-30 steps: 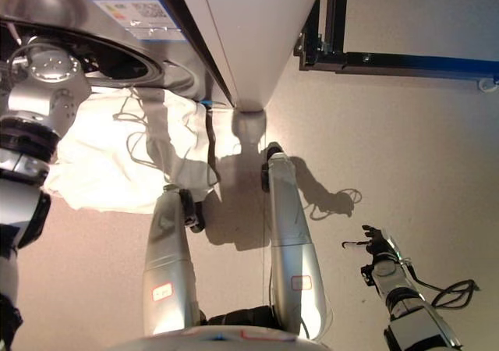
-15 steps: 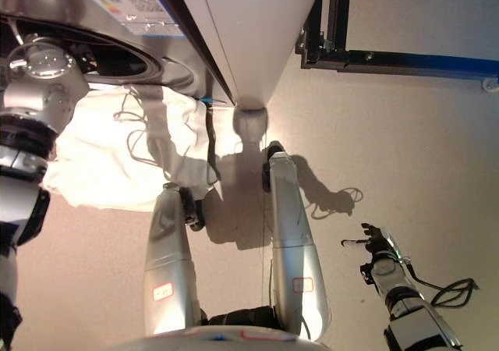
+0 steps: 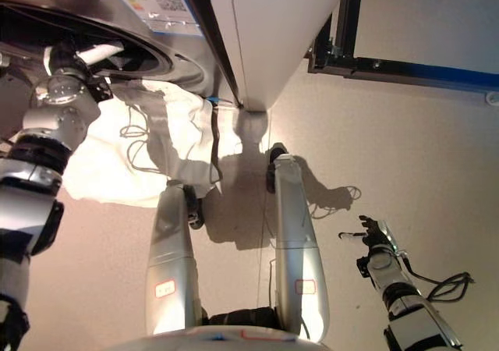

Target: Put the clothes in the basket into the washing machine.

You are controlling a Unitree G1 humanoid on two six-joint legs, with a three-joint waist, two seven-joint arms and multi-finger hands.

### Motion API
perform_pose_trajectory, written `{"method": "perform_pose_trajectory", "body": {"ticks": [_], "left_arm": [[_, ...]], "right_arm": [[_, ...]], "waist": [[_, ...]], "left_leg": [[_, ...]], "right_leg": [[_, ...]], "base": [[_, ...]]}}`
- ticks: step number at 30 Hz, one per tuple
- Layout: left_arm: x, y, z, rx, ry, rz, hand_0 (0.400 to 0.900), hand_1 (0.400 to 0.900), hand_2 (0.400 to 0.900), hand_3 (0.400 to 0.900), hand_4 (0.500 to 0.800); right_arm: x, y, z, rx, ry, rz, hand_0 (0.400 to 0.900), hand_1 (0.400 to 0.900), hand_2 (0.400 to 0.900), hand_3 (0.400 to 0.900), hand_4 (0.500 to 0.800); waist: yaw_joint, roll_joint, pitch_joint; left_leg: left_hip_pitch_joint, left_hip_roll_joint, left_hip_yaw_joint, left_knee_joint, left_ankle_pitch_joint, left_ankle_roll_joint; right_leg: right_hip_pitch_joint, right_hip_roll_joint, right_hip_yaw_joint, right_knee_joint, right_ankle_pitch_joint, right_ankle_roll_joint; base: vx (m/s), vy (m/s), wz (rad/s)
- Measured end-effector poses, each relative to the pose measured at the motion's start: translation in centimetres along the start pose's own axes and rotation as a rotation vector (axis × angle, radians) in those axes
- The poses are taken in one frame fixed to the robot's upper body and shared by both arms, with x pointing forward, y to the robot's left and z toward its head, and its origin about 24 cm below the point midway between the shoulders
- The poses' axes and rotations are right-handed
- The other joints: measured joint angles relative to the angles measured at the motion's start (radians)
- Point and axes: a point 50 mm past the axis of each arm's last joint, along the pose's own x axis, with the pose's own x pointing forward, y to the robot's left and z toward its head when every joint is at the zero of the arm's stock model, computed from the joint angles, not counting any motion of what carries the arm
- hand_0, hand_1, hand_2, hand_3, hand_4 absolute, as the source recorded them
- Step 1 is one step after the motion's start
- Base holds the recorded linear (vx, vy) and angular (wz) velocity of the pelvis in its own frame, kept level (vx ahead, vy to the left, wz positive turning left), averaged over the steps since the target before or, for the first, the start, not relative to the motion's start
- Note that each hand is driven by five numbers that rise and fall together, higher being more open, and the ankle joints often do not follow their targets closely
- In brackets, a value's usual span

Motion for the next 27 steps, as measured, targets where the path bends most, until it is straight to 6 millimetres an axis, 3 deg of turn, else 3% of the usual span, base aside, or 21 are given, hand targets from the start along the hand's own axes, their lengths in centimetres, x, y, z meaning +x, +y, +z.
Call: {"method": "perform_pose_trajectory", "body": {"ticks": [9,19,23,27], "left_arm": [[-0.7,-0.3,-6.1,0.003,0.156,-0.071,0.9,0.9,0.9,0.9,0.8],[-2.5,1.0,-13.8,0.068,0.335,-0.094,0.9,0.9,0.9,0.9,0.8],[-5.6,1.2,-19.9,0.13,0.464,-0.155,0.9,0.9,0.9,0.9,0.8],[-11.4,2.1,-27.4,0.142,0.702,-0.181,0.9,0.9,0.9,0.9,0.8]], "right_arm": [[0.1,0.0,0.5,-0.003,-0.003,-0.005,0.9,0.9,0.9,0.9,0.8],[0.4,0.1,1.7,0.009,-0.032,-0.005,0.9,0.9,0.9,0.9,0.8],[-0.2,2.0,-0.3,0.011,0.03,0.039,0.9,0.9,0.9,0.9,0.8],[-1.0,4.3,-1.5,0.018,0.072,0.092,0.9,0.9,0.9,0.9,0.8]], "waist": [[0.007,-0.005,-0.004],[0.027,-0.014,-0.016],[0.034,-0.03,-0.173],[0.049,-0.038,-0.239]], "left_leg": [[0.068,0.002,-0.007,-0.085,0.019,0.006],[0.313,0.032,0.026,-0.271,0.054,-0.035],[0.337,0.034,0.05,-0.378,0.1,-0.041],[0.47,0.032,0.075,-0.52,0.14,-0.034]], "right_leg": [[0.087,-0.011,-0.025,-0.086,0.007,0.0],[0.327,-0.013,-0.046,-0.239,0.012,0.004],[0.347,-0.033,-0.061,-0.309,0.019,0.004],[0.47,-0.044,-0.078,-0.414,0.027,0.004]], "base": [[-0.02,-0.001,0.01],[0.05,-0.023,0.05],[0.11,-0.078,0.12],[0.17,-0.025,0.03]]}}
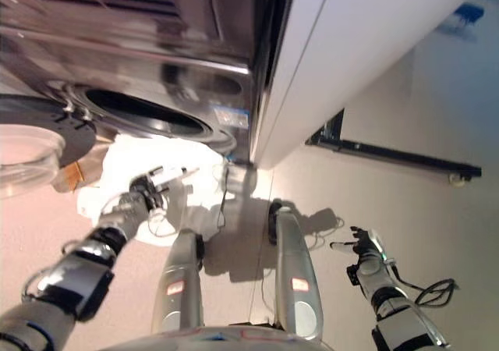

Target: Put the clothes in the basket into the washing machine.

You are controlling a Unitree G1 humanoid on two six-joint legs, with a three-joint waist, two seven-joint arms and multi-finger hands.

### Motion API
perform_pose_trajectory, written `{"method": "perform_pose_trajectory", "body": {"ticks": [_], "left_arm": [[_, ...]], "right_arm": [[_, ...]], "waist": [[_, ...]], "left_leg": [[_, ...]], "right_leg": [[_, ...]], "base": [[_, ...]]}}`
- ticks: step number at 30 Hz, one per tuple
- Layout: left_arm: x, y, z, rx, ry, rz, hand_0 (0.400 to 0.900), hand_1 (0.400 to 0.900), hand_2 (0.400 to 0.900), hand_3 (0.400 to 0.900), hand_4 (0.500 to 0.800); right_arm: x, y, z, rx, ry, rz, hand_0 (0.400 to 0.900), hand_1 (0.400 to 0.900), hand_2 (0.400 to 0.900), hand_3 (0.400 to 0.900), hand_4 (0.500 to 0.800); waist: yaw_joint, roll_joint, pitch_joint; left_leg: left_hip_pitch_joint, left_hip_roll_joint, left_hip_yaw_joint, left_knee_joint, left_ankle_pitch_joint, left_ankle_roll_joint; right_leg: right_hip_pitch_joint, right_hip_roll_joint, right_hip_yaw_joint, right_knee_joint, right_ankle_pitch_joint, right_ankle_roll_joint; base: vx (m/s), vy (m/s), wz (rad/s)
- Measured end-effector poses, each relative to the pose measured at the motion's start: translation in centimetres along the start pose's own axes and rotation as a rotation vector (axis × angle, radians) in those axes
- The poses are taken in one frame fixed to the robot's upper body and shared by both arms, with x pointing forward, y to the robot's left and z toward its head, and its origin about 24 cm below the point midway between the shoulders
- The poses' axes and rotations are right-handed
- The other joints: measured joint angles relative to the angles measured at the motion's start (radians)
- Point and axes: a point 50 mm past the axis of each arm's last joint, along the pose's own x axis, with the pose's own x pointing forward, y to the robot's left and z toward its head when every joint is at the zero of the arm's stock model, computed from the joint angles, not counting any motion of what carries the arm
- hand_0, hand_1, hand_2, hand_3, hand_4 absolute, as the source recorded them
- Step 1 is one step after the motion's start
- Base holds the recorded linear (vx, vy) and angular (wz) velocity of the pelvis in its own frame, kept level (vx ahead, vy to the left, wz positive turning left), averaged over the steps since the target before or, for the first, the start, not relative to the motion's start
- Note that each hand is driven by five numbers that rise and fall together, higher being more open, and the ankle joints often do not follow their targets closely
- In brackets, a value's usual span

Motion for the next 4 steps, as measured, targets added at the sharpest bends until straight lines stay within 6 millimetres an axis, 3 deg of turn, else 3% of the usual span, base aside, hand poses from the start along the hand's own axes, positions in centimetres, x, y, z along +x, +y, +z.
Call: {"method": "perform_pose_trajectory", "body": {"ticks": [1,4], "left_arm": [[-0.3,0.1,-3.1,0.005,0.08,0.0,0.9,0.9,0.9,0.9,0.8],[-1.6,0.1,-9.6,-0.005,0.258,-0.016,0.9,0.9,0.9,0.9,0.8]], "right_arm": [[-0.2,0.6,-0.4,-0.003,0.007,0.014,0.9,0.9,0.9,0.9,0.8],[-0.7,2.1,-1.7,-0.028,0.032,0.054,0.9,0.9,0.9,0.9,0.8]], "waist": [[0.008,0.0,-0.018],[0.027,0.004,-0.051]], "left_leg": [[0.041,0.0,0.007,-0.051,0.016,-0.001],[0.154,-0.002,0.03,-0.196,0.072,-0.002]], "right_leg": [[0.035,-0.002,-0.002,-0.04,0.01,0.002],[0.136,-0.003,-0.01,-0.156,0.046,0.01]], "base": [[0.19,-0.047,0.04],[0.13,-0.058,0.08]]}}
